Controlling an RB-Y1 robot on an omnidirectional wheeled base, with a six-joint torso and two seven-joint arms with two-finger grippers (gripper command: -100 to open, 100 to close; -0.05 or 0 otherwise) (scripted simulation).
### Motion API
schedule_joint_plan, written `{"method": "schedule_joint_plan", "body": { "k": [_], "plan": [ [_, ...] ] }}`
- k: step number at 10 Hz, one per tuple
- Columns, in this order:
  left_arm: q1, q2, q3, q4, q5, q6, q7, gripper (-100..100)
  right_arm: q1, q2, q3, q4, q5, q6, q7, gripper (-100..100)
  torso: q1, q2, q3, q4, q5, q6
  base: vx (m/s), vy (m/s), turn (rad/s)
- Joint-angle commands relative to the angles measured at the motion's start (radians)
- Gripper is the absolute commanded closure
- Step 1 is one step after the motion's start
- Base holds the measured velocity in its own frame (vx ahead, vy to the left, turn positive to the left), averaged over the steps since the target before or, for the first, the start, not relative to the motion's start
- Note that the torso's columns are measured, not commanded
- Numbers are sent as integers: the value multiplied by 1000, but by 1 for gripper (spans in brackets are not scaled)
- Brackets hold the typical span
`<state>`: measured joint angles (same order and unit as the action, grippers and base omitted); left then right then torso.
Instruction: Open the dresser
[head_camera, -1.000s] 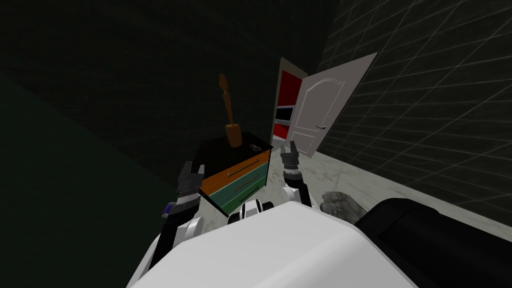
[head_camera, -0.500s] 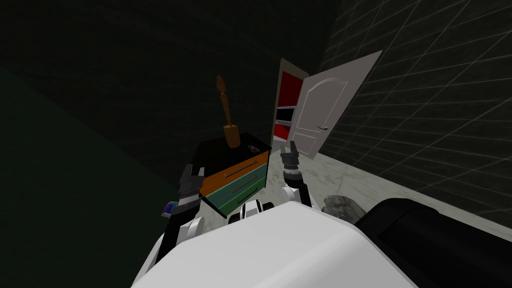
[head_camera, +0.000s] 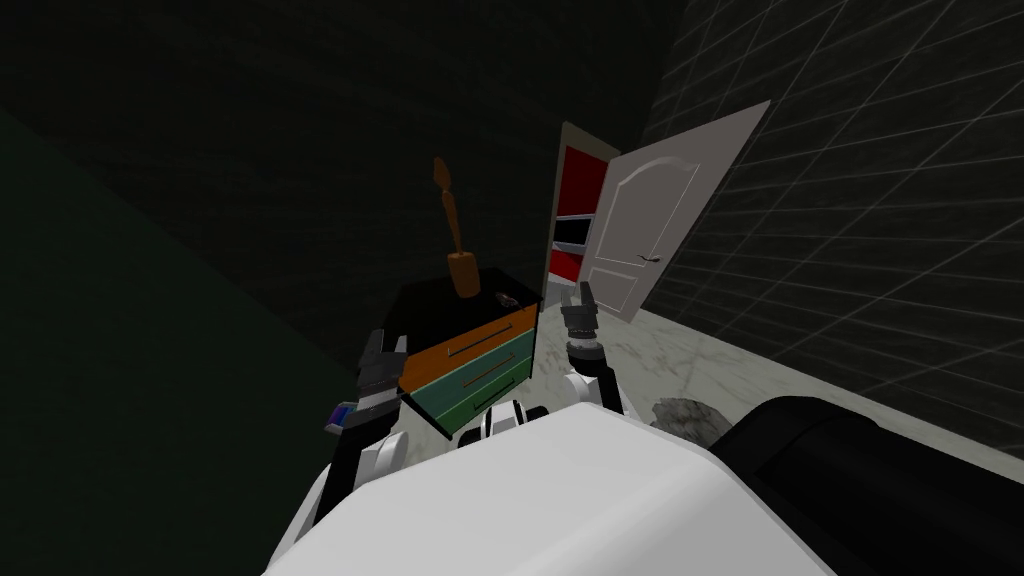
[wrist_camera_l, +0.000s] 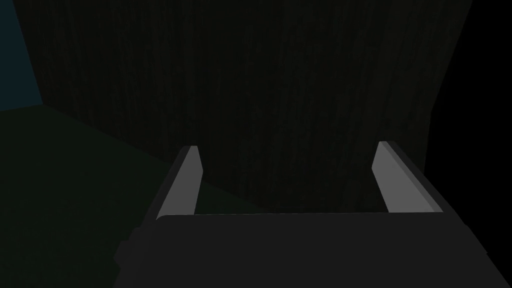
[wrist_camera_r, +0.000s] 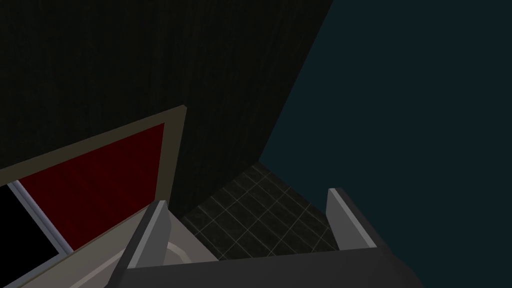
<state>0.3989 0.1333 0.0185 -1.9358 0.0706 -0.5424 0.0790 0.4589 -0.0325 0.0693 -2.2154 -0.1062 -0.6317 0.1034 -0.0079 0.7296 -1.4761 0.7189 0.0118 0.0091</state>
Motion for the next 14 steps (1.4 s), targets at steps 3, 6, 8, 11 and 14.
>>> {"method": "schedule_joint_plan", "body": {
  "k": [3,6,8,11,14],
  "plan": [
    [20,5,-15,41,3,21,10,-100,0,0,0,0,0,0,0,0,2,-2,-1,0,0,-1,-5,-20,-11],
    [17,7,-12,61,6,16,11,-100,0,0,0,0,0,0,0,0,8,-3,-4,7,-4,-4,-9,-40,14],
    [14,9,-9,80,8,11,12,-100,0,0,0,0,0,0,0,0,8,-4,-5,7,-4,-4,5,-34,24],
    [8,13,-3,121,13,1,14,-100,0,0,0,0,0,0,0,0,7,-3,-5,7,-4,-3,6,-41,18],
    [1,17,4,165,18,-10,15,-100,0,0,0,0,0,0,0,0,5,-4,-5,7,-5,-3,15,-78,36]
  ]
}}
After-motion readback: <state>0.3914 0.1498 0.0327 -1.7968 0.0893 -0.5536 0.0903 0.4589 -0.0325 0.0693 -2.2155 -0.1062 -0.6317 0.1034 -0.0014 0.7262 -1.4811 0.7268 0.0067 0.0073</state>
